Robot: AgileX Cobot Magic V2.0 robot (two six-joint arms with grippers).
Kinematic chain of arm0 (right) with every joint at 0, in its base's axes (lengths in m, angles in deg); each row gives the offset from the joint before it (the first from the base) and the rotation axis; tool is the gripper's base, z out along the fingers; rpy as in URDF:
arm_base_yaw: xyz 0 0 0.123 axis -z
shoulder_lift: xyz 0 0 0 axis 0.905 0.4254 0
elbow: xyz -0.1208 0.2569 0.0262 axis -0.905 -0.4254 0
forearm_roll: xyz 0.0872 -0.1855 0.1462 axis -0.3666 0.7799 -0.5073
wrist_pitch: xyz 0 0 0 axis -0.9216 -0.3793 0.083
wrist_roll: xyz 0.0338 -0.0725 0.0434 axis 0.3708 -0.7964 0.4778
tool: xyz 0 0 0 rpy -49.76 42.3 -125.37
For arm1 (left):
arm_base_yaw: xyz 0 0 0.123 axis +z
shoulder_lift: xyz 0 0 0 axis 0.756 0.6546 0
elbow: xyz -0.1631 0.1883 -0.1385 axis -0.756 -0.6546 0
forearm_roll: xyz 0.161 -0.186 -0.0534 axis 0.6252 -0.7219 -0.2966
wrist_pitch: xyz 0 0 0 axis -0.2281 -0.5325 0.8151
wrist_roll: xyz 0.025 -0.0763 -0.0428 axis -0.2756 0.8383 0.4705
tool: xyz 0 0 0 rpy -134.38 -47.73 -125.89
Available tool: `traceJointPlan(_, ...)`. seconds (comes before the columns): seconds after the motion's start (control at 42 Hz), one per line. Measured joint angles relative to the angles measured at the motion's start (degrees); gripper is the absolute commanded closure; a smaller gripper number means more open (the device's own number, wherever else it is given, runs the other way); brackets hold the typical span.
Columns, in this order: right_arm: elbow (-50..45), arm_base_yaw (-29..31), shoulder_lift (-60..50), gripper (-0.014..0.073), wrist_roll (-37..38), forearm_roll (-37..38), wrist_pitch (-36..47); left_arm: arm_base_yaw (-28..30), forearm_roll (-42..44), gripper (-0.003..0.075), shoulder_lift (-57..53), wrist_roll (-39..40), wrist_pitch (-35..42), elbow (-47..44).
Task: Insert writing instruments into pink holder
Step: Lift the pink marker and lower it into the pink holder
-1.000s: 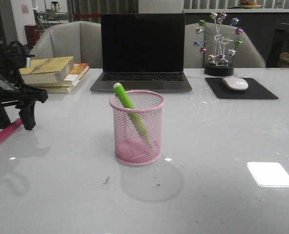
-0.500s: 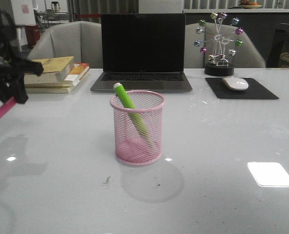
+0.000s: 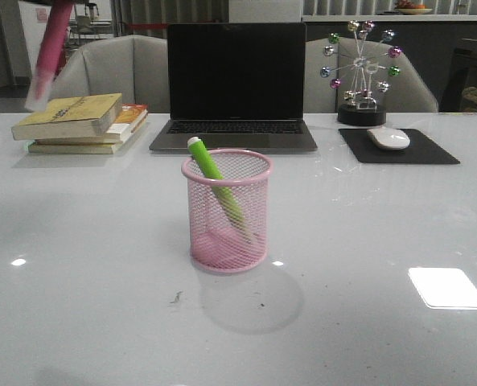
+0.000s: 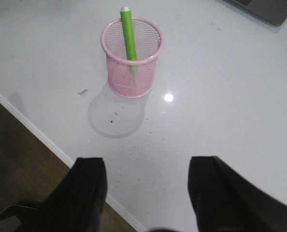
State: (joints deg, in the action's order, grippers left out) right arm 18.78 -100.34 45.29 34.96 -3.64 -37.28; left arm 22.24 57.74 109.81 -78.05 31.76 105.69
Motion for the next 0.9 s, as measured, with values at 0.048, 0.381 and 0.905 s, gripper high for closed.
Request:
traceJointPlan(0.048,0.0,0.0,0.0,0.0106,0.0,0.0,0.0,-2.0,-0.3,0.0628,-0.6,0.0,5.1,-2.2)
traceJointPlan(0.381,0.0,0.0,0.0,0.0106,0.0,0.0,0.0,-13.8,-0.5,0.0628,9.8,0.0,30.8,-5.1)
traceJointPlan(0.905,0.0,0.0,0.0,0.0106,0.0,0.0,0.0,-18.1,-0.6,0.0628,28.7,0.0,50.7,-5.1)
